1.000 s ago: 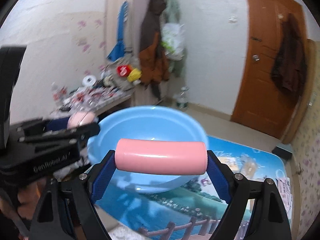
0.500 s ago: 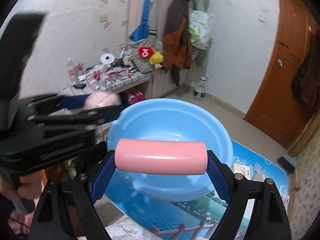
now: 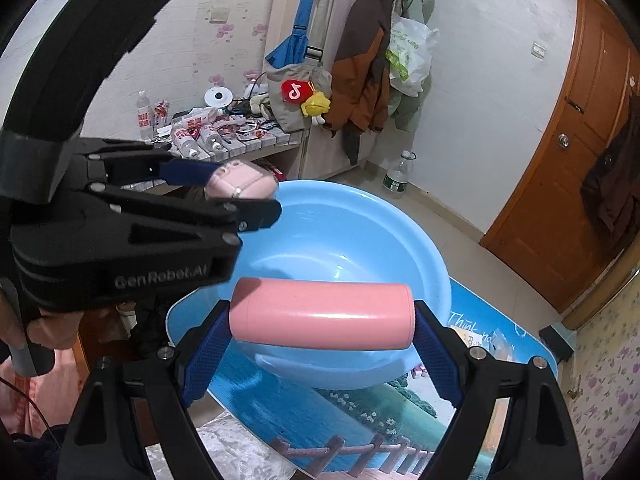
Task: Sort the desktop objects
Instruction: 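Carry the pink case over the blue basin with the left tool while the right tool carries the cylinder, then open the left tool to drop the pink case into the basin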
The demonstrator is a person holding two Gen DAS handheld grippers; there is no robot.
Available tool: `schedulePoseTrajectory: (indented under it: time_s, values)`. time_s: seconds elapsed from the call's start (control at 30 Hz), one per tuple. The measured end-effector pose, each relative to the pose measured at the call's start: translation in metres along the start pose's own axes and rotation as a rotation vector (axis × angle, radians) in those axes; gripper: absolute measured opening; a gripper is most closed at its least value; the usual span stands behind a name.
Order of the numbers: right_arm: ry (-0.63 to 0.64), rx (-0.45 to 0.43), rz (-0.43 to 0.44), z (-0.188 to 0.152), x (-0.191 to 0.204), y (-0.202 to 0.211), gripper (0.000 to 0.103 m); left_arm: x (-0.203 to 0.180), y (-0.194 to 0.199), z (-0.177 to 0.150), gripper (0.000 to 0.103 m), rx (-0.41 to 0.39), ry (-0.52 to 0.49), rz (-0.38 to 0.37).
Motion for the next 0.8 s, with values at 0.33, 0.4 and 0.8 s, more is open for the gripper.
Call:
schedulePoseTrajectory:
  time_s: [0.33, 0.4, 0.8]
  values:
    - [-0.062, 0.038, -0.003, -0.017, -0.022, -0.021, 0.088, -0.008, -0.032, -0.014, 0.047, 0.067, -0.006, 0.000]
    - [-0.073, 0.039, -0.007, -0.018, -0.026, -0.023, 0.088, -0.010, -0.035, -0.015, 0.047, 0.071, -0.011, -0.001]
    - [-0.109, 0.063, -0.017, -0.026, -0.040, -0.034, 0.088, -0.019, -0.058, -0.024, 0.047, 0.113, -0.023, -0.008]
Point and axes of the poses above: each gripper's, at about its wrist camera, not at the fingertips, and y roughly against the way its jaws point, x to its left, z to its top, the point moved 4 cm from there along -y, roughly the way its jaws point, and after that the axes turned 3 degrees about y, right-handed, at the moved point
